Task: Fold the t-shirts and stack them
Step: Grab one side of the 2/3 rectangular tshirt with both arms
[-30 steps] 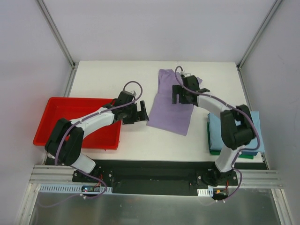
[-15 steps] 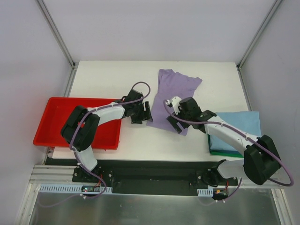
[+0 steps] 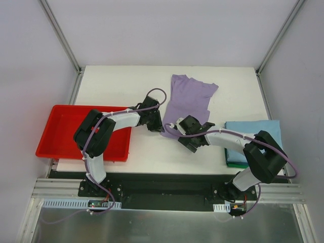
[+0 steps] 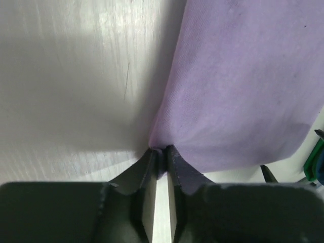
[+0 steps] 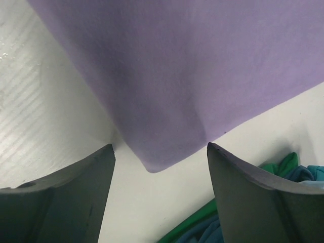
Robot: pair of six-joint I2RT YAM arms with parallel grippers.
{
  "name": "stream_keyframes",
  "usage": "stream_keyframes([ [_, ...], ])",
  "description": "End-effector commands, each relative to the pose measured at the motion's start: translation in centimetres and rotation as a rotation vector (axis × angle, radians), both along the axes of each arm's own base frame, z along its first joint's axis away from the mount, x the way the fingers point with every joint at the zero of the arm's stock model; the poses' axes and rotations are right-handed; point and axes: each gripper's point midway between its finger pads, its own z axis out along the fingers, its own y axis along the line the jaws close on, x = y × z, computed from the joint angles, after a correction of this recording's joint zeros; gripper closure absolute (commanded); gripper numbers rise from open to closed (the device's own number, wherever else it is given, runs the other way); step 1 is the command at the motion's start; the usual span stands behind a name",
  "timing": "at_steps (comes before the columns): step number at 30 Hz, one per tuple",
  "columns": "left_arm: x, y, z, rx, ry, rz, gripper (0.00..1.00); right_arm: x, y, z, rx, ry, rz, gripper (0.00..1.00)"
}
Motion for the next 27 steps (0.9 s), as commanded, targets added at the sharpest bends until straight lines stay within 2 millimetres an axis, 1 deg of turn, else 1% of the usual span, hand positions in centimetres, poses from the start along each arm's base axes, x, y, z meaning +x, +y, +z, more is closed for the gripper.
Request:
stream_keyframes([
  [1,0.4,0.2,-1.8,0.064,0.003,0.009,0.96,0.0,-1.1,-0.5,-0.074,0.006,-0.027,0.25],
  [2,0.4,0.3,-1.8,0.064,0.003,0.009,1.0,-0.1,-1.2,-0.7,-0.086,0.015,-0.03,0.28],
  [4,0.3,0.5,-1.8,0.073,-0.005,0.015,1.0,-0.4,-1.4,-1.2,-0.115,0.034,-0.028,0.34],
  [6,0.2,1.0,-1.7,0.085,-0.011,0.025,1.0,-0.7,-1.4,-1.4,-0.138,0.052,-0.033,0.44],
  [8,0.3,1.1,-1.3,0.085,-0.024,0.03,1.0,-1.0,-1.6,-1.7,-0.156,0.066,-0.027,0.48],
  [13,0.6,1.3,-0.4,0.085,-0.051,0.042,1.0,-1.6,-1.5,-1.9,-0.173,0.104,-0.024,0.71],
  [15,0.6,1.3,0.3,0.076,-0.063,0.037,1.0,-2.5,-1.1,-1.8,-0.156,0.141,-0.018,0.82],
  [16,0.5,1.4,0.5,0.075,-0.068,0.035,1.0,-2.9,-0.8,-1.6,-0.13,0.163,-0.013,0.85],
  [18,0.4,1.7,1.8,0.067,-0.099,0.041,1.0,-3.9,0.6,-0.9,-0.05,0.189,0.01,0.95],
  [20,0.0,2.5,3.2,0.065,-0.139,0.06,1.0,-4.9,2.4,0.0,0.047,0.199,0.041,0.97],
  [21,-0.2,3.2,3.7,0.074,-0.161,0.078,1.0,-5.4,3.2,0.6,0.095,0.202,0.059,0.99],
  [22,-0.5,3.9,4.6,0.075,-0.187,0.095,1.0,-6.1,4.3,1.4,0.15,0.204,0.084,0.99],
  [24,-1.2,5.7,6.1,0.091,-0.241,0.14,1.0,-7.3,5.7,2.9,0.232,0.196,0.121,0.99],
  [26,-2.0,7.5,8.4,0.091,-0.31,0.189,1.0,-9.3,7.8,5.0,0.361,0.225,0.175,0.99],
  [27,-2.4,8.3,9.1,0.095,-0.331,0.206,1.0,-10.1,8.6,5.9,0.402,0.235,0.193,0.99],
])
